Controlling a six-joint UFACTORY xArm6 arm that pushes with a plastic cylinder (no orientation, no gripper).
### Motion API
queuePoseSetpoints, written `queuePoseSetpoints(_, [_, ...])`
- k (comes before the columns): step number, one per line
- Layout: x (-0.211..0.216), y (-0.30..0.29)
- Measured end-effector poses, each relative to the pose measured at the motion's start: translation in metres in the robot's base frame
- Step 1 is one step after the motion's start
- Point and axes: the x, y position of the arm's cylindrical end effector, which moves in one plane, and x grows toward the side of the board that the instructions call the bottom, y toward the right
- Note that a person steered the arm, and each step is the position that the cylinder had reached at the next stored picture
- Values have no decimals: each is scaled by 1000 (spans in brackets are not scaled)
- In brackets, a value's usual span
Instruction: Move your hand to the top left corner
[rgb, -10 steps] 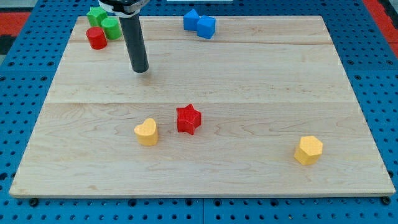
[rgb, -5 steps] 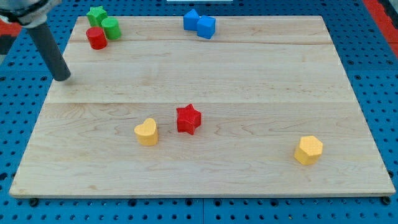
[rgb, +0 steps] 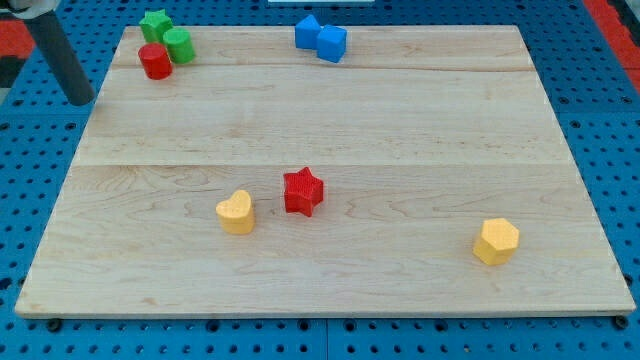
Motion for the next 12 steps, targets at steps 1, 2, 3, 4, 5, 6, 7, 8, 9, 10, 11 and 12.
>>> queuePoseSetpoints(1, [-1,0])
queuePoseSetpoints(2, [-1,0])
queuePoseSetpoints(3, [-1,0])
queuePoseSetpoints(4, [-1,0])
queuePoseSetpoints(5, [-1,0])
queuePoseSetpoints(6, [-1,0])
queuePoseSetpoints(7, [-4,8])
queuePoseSetpoints(8, [-7,12])
queuePoseSetpoints(9, [-23,4])
queuePoseSetpoints(10, [-58,0])
queuePoseSetpoints(11, [-90,1])
queuePoseSetpoints(12, [-112,13])
